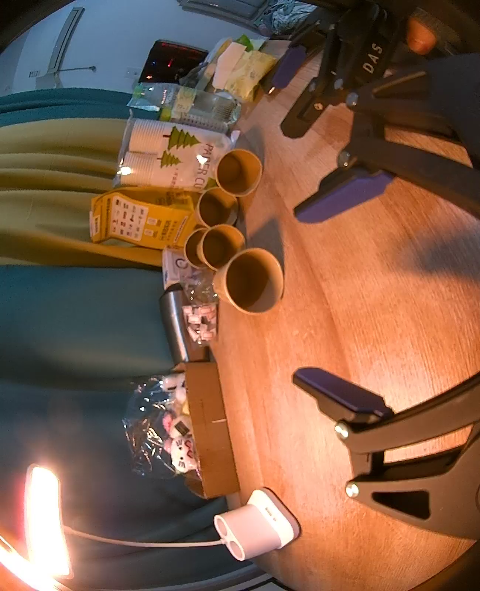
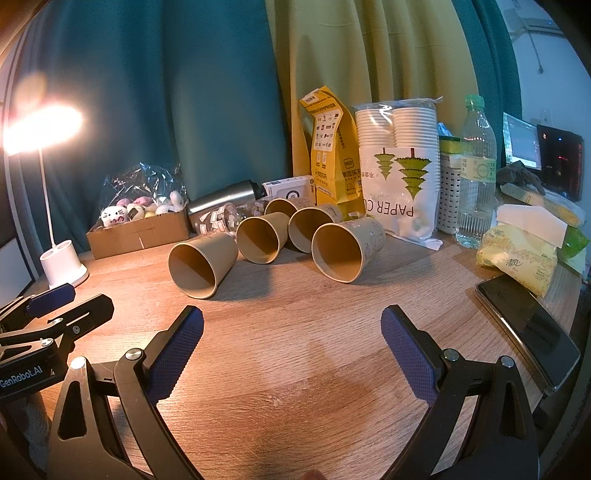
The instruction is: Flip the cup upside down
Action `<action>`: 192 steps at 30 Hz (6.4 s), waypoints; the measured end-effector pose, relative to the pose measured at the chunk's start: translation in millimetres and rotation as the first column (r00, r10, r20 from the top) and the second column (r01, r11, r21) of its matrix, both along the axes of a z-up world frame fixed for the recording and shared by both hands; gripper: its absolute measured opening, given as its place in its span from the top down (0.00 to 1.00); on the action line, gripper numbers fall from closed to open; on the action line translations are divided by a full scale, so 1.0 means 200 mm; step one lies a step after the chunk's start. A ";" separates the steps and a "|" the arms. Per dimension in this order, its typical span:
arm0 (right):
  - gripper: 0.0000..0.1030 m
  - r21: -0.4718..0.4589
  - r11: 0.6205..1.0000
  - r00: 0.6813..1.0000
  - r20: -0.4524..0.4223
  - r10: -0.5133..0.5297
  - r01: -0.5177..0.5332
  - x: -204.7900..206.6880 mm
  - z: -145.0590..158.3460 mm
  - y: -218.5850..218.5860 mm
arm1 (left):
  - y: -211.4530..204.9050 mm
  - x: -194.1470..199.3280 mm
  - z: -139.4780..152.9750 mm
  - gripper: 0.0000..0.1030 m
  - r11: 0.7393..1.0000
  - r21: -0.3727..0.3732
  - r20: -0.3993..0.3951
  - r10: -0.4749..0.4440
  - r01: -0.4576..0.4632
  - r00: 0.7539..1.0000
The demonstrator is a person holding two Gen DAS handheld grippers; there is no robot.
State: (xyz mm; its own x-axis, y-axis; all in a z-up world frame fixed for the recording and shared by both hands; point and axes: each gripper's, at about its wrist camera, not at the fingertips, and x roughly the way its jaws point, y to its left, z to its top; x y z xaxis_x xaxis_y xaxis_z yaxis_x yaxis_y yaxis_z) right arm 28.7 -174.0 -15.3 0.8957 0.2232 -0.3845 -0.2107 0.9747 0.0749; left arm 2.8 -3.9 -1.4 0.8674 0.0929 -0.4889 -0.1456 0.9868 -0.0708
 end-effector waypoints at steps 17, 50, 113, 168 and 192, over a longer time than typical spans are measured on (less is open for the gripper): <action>0.04 -0.001 1.000 1.000 0.001 0.000 0.000 0.00 0.00 0.00 | 0.01 0.00 0.00 0.20 1.000 -0.001 -0.001 -0.001 0.001 1.000; 0.04 -0.003 1.000 1.000 0.000 0.001 -0.001 0.00 0.00 0.00 | 0.01 0.00 0.00 0.20 1.000 0.001 -0.003 0.001 -0.001 1.000; 0.04 0.132 0.991 0.978 -0.207 0.011 0.016 0.21 0.01 -0.22 | 0.03 1.20 -0.08 0.20 0.984 -0.073 -0.556 -0.173 0.160 0.813; 0.04 0.167 0.959 0.966 -0.086 0.245 -0.228 -0.27 0.34 0.05 | -0.13 -0.16 -0.03 0.38 0.955 -0.033 0.073 -0.292 0.295 0.954; 0.05 0.376 0.832 0.872 -0.111 0.477 -0.407 -0.23 0.29 0.10 | -0.15 -0.27 0.02 0.38 0.922 0.009 0.186 -0.381 0.386 0.906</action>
State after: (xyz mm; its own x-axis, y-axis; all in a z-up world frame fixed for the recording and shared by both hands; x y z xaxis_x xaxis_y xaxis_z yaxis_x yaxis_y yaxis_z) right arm -17.9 -153.2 42.8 0.5857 0.7215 -0.3694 -0.5600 0.6896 0.4591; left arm -51.2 -33.6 2.4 0.9070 -0.2756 -0.3185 0.2613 0.9613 -0.0876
